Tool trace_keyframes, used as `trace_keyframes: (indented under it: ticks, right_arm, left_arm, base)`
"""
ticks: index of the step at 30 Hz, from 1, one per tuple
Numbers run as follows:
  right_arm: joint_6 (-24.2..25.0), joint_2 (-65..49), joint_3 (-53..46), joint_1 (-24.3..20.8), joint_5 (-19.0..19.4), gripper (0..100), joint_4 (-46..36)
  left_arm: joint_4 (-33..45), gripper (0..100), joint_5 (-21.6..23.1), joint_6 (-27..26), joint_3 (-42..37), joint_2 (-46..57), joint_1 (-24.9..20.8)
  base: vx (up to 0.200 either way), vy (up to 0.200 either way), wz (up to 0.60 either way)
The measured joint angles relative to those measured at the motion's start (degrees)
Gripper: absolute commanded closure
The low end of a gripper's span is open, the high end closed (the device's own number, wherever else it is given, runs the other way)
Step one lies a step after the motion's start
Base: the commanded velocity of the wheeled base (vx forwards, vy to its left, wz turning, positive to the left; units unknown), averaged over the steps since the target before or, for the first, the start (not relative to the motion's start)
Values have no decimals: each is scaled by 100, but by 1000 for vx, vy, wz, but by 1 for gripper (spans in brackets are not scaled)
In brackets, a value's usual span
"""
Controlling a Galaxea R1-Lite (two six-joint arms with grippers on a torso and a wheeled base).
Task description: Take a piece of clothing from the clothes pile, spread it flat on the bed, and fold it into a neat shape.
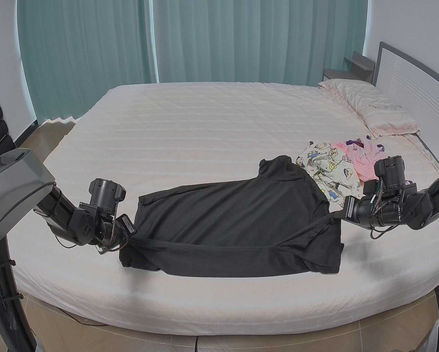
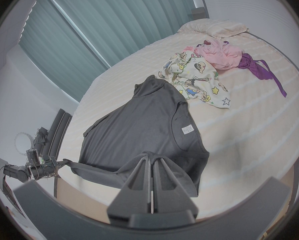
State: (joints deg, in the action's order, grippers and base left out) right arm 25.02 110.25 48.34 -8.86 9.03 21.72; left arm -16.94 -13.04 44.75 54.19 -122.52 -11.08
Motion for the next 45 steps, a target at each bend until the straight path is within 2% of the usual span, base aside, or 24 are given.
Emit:
trace_keyframes:
  ticks: [14, 30, 31, 39, 45]
  right_arm:
    - [99, 874, 767, 33, -48, 100, 13]
    - [308, 1684, 1638, -6, -157, 100, 61]
    - [315, 1723, 1676, -6, -162, 100, 63]
    - [361, 1905, 1787, -17, -162, 100, 77]
    - [703, 1919, 1812, -17, -160, 100, 91]
  left_arm:
    - [272, 100, 2, 2, 833, -719, 45]
    - [283, 100, 5, 5, 1307, -1202, 106]
    - [285, 0, 10, 9, 1318, -1221, 111]
    - [289, 0, 32, 32, 1378, -1313, 152]
    - [291, 0, 49, 38, 1331, -1250, 266]
  base:
    - [0, 0, 0]
    - [0, 0, 0]
    - [0, 0, 0]
    - [0, 0, 0]
    - [0, 0, 0]
